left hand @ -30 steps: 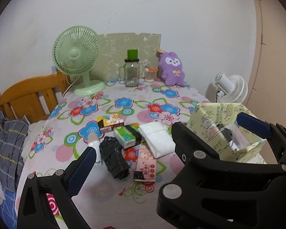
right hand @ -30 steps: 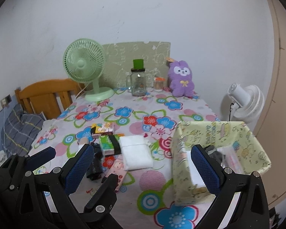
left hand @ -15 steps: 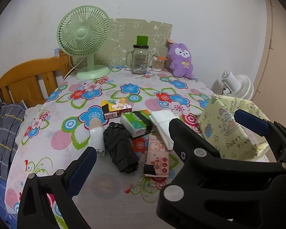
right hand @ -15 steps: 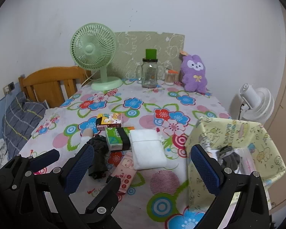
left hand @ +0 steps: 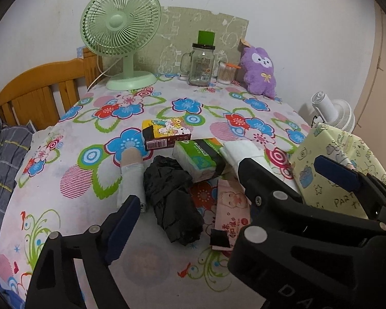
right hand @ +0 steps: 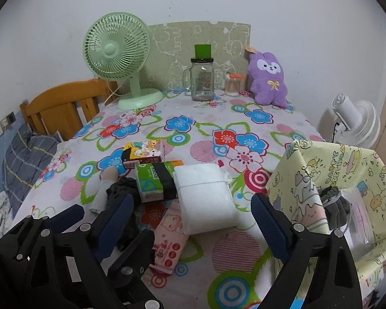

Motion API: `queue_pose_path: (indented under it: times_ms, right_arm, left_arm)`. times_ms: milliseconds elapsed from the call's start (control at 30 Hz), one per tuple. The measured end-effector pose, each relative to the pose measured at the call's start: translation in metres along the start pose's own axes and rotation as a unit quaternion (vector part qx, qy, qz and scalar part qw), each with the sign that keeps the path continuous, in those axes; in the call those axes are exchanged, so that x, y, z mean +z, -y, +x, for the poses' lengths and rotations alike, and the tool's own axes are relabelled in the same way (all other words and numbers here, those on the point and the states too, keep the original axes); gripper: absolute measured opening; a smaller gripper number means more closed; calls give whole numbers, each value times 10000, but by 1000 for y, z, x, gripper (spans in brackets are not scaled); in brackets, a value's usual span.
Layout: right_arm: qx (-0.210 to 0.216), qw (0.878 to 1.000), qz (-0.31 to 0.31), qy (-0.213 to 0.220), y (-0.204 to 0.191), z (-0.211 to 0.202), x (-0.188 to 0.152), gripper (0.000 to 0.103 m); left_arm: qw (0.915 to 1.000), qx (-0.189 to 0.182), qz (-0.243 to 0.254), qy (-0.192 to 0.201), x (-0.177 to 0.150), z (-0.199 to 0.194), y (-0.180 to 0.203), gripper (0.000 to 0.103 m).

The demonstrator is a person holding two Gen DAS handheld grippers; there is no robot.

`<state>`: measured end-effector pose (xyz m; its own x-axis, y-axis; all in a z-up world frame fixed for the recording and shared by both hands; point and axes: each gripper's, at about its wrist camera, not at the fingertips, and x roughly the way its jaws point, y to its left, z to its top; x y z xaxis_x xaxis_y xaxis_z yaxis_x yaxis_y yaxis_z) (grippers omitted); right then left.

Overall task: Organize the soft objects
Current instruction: 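Lower the right tool onto the white folded cloth and grasp it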

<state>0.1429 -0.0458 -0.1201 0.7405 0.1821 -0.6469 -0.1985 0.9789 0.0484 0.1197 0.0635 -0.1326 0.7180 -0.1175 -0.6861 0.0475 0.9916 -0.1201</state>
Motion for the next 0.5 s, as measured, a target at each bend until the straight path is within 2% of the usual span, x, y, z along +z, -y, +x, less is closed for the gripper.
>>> queue_pose_path:
  times_ms: [67,333,500]
  right_arm:
    - [-37,10000,9,-17,0,6,1,95]
    - [-142,9997,131,-149,3,28,5,94]
    - [-198,9993,183,-258,6,40,5,91]
  left_arm:
    - [10000,9,-10,-8,1,4,-1,81]
    - [9997,106,-134,-178,7,27,-4,78]
    - [9994,153,-166,-281,8,37,-5,69]
